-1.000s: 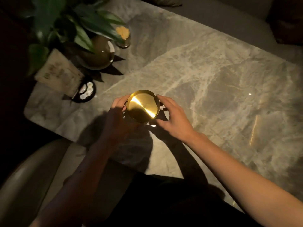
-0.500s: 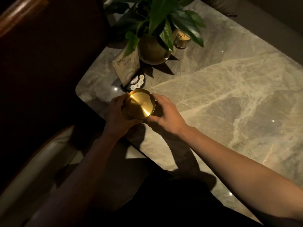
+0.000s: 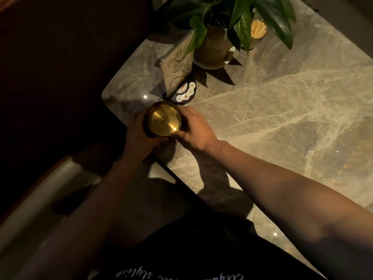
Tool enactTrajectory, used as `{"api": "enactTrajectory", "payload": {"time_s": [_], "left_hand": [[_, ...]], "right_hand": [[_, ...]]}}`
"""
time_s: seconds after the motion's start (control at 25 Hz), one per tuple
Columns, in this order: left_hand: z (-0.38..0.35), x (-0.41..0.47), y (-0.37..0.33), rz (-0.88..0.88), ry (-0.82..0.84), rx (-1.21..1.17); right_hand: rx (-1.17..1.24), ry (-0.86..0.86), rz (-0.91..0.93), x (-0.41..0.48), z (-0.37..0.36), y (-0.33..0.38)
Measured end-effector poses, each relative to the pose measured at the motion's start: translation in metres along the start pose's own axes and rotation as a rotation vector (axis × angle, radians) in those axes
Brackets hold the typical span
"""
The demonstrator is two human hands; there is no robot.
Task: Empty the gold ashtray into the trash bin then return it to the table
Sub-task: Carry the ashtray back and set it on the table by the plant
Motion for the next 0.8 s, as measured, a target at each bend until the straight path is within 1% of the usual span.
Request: {"api": "enactTrajectory", "payload": {"time_s": [0.32,0.52,0.64,0.76,0.8], "left_hand": [[0.004,0.008,0.009,-0.007,-0.044,-0.001],[0.000,0.005,0.009,-0.037,-0.083,0.022],[0.001,0.004,0.008,-0.019,-0.091,0.002],[-0.002,0.003,0.005,-0.028,-0.099,-0.003],[-0.001,-0.001,-0.003,-0.003,-0.097,0.009]], "right_hand": [[-0.033,0.032,-0.005,0.021,-0.013,0.000],[-0.022,0.012,0.005,0.023,-0.013,-0.001],[-0.037,0.023,-0.015,0.022,-0.012,0.003],[-0.051,0.036,0.005,0.022,-0.011,0.003],[-0.066,0.045,-0.003,0.021,-0.009,0.008]]}}
Point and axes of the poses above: each hand's wrist, its own x-axis towards the middle knuckle, its own z-axis out of the back of the hand, y = z × x, the point moved 1 cm from there along x, towards the middle knuckle, and after that the axes turned 1 degree about x, right-handed, at the moved point
